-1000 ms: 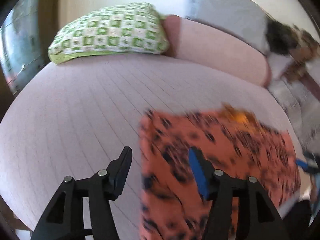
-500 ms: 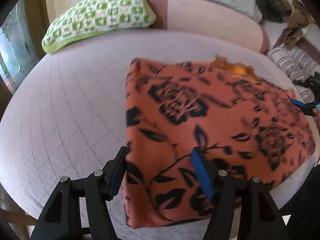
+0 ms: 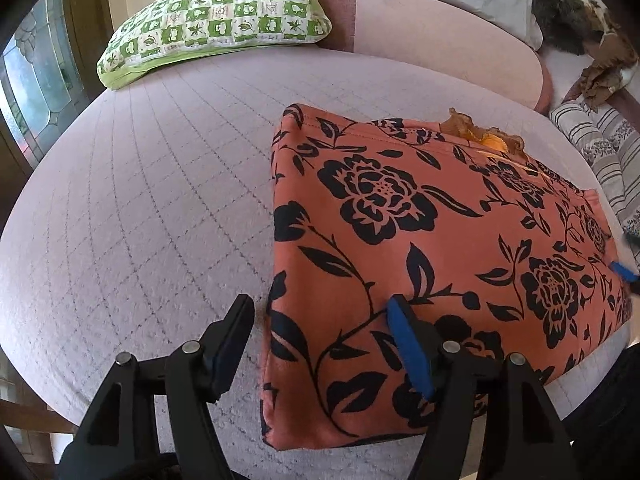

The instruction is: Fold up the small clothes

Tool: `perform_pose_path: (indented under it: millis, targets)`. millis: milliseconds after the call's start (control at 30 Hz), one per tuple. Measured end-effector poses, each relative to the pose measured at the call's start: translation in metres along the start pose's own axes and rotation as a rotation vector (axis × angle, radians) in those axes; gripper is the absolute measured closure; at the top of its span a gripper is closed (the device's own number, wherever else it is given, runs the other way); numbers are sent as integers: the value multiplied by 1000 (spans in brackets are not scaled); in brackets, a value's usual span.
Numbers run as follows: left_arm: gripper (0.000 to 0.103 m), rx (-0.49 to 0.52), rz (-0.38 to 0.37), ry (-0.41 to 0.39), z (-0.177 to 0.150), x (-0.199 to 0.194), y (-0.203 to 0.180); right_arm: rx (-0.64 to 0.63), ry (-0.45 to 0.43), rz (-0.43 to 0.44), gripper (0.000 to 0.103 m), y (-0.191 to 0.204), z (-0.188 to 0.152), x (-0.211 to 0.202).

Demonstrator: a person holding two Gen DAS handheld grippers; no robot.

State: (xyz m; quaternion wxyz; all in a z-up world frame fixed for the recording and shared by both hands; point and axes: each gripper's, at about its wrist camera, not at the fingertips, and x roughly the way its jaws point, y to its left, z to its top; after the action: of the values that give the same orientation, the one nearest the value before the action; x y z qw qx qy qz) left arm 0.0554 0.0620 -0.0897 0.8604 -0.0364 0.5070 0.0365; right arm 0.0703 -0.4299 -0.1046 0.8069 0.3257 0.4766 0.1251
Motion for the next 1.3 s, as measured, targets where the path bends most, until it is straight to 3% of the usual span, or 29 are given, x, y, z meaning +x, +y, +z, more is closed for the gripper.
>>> perform_pose_path:
  millis: [100, 233, 300, 333, 400, 500, 600, 800, 867, 933, 1133, 1300]
  targets:
    - [34, 17, 17, -7, 1, -6, -2, 86, -63, 19, 19, 6, 2, -21]
    - [34, 8, 18, -10, 1, -10, -2, -27, -94, 89, 13, 36, -9, -34]
    - [34, 9, 15, -9, 1, -11, -3, -12, -29, -5, 13, 17, -12, -12]
    - [34, 12, 16, -9, 1, -12, -4, 46, -11, -1, 18, 3, -15, -3]
    - [34, 22, 21, -24, 2, -19, -4, 134, -87, 53, 19, -1, -17, -21]
    - [33, 4, 37, -71, 7, -34, -1, 90, -146, 19, 18, 16, -24, -50]
    - [30, -38, 6, -126, 16, -47, -5, 149, -132, 31, 16, 10, -41, -60]
    - [29, 23, -35, -142, 31, -43, -42, 275, -69, 9, 16, -18, -84, -66]
    - [29, 39, -52, -136, 36, -38, -54, 271, -51, -36, 16, -17, -84, -59]
    - [29, 52, -74, -133, 37, -32, -71, 307, -40, -20, 16, -23, -83, -52]
    - [29, 122, -113, -112, 36, -17, -114, 365, -131, 15, 15, -29, -75, -47]
    - [29, 160, -108, -81, 35, -2, -139, 443, -141, 33, 16, -41, -73, -49]
